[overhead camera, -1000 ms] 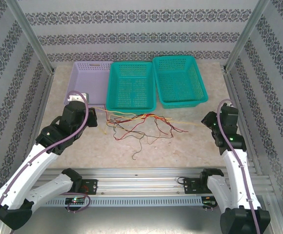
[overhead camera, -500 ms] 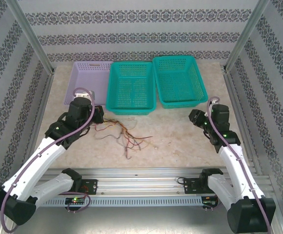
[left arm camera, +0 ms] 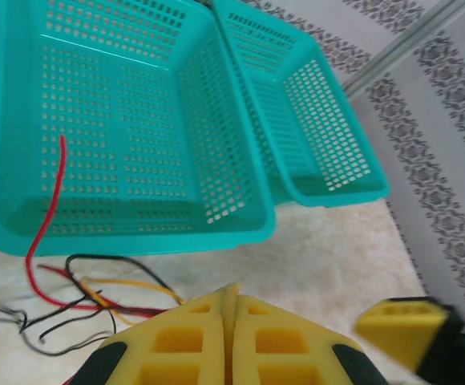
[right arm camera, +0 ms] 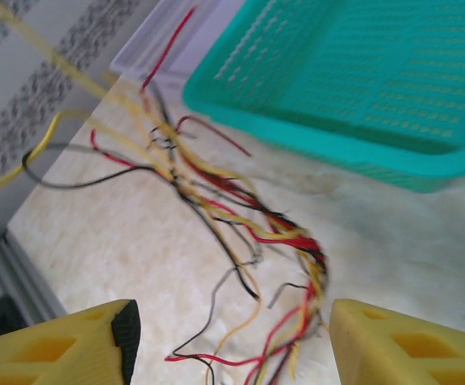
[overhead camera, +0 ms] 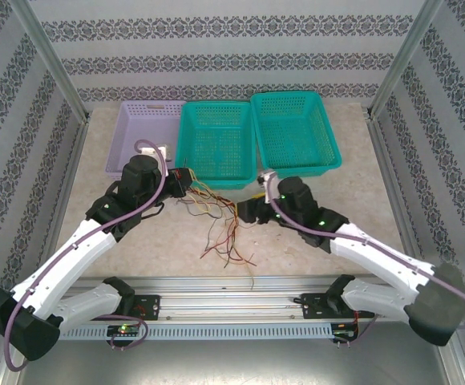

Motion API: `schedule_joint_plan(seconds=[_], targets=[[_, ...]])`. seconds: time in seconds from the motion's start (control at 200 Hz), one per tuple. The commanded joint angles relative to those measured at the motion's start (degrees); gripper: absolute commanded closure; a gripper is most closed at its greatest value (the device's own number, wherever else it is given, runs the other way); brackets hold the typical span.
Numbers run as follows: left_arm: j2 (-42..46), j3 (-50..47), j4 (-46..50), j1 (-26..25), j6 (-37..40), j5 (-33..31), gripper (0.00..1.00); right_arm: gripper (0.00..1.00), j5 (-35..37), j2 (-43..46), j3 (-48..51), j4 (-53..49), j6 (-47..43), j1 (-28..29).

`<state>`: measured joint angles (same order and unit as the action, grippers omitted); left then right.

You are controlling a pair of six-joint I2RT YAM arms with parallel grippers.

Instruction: Untangle the cables

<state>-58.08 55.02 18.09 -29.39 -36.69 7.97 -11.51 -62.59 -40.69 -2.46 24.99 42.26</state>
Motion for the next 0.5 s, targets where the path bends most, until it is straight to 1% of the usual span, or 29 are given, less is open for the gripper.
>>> schedule_joint_plan(seconds=[0.0, 0.145, 0.215, 0.39, 0.495], targets=[[0.4, 2.4, -4.9, -1.4, -3.6, 3.5, 1.00, 0.35, 4.6, -3.2, -1.8, 6.4, -3.8, 2.2], [0.8, 4.3, -2.5, -2.1, -2.3, 5.4, 1.00, 0.35, 8.3, -4.6, -1.4, 7.9, -4.2, 2.3], [1.2, 4.2, -2.1, -2.2, -1.5, 6.3, 1.00, 0.35, 7.3, -5.0, -1.0, 10.1, -4.3, 2.3], [1.3, 3.7, -1.7, -2.2, -2.3, 5.8, 1.00, 0.36, 3.5, -7.0, 0.7, 15.9, -4.6, 3.5], [1.6, 4.2, -1.6, -2.2, -4.1, 3.9, 1.00, 0.40, 2.1, -7.4, 3.7, 20.2, -4.0, 4.7]])
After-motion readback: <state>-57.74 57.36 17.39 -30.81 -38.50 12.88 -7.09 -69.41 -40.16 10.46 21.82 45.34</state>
